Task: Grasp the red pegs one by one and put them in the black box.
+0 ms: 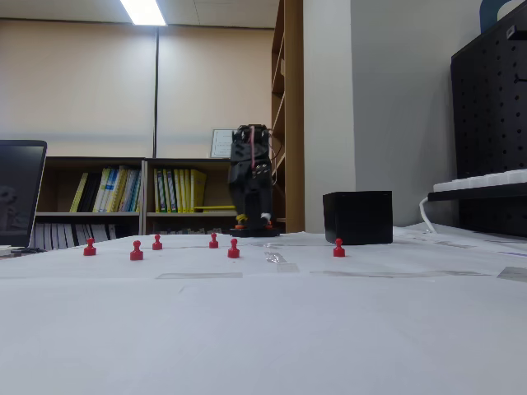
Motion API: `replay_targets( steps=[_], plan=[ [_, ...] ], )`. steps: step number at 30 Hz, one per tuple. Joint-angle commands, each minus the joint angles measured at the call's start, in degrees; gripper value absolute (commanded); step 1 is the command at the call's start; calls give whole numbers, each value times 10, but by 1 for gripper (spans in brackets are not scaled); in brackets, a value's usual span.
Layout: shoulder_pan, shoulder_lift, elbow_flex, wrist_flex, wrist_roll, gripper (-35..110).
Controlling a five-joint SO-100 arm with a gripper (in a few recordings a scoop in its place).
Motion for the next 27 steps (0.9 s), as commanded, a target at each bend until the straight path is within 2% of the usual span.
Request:
replay_targets(
  steps=[1,4,27],
  plan=[
    [31,31,-45,-183,13,13],
    [36,62,-85,-275,26,13],
    [72,170,-102,-467,18,14]
  ],
)
